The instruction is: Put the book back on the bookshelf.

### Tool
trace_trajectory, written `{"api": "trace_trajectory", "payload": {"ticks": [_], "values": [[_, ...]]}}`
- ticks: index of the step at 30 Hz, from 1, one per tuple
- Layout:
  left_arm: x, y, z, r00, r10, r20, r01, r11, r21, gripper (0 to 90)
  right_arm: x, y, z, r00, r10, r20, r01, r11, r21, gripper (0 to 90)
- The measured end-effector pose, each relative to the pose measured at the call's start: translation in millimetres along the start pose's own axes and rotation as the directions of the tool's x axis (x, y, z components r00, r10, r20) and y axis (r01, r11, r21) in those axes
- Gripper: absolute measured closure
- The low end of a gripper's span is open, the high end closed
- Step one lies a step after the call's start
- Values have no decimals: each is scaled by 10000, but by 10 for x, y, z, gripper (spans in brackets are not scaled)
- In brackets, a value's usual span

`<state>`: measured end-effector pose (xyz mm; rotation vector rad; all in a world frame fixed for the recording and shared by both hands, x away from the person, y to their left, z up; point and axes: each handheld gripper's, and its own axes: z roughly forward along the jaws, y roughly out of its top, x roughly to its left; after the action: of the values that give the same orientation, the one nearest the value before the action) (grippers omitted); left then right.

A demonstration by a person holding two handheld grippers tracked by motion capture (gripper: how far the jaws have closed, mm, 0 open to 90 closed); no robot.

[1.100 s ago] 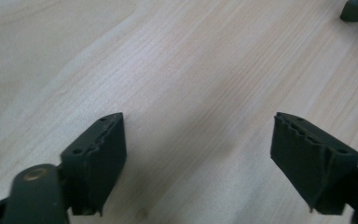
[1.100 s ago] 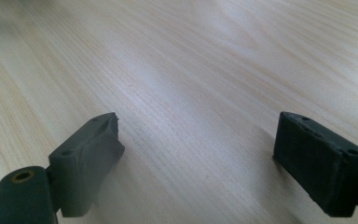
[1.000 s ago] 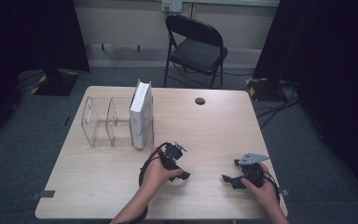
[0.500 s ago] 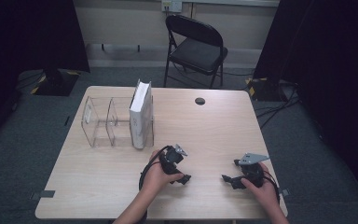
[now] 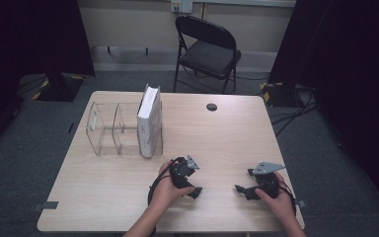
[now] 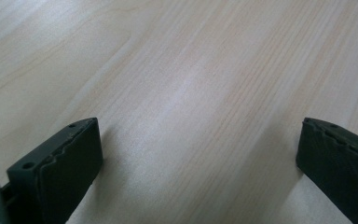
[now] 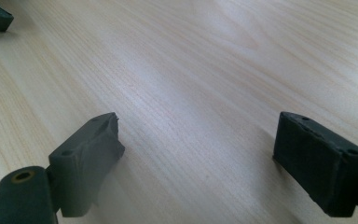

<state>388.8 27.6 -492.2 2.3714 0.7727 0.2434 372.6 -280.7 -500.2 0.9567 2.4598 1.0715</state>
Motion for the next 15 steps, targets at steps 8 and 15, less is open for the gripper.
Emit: {"api": "trace_trajectory", "payload": {"ticks": [8,15], "values": [[-2,-48,-2,10000,-8,-21,7,9993,-382,0,1,0,-1,10000,17,-4,-17,10000,5,131],[0,-93,-9,10000,58,-46,-61,9976,-687,0,1,0,-1,10000,16,-3,-16,10000,6,131]]}}
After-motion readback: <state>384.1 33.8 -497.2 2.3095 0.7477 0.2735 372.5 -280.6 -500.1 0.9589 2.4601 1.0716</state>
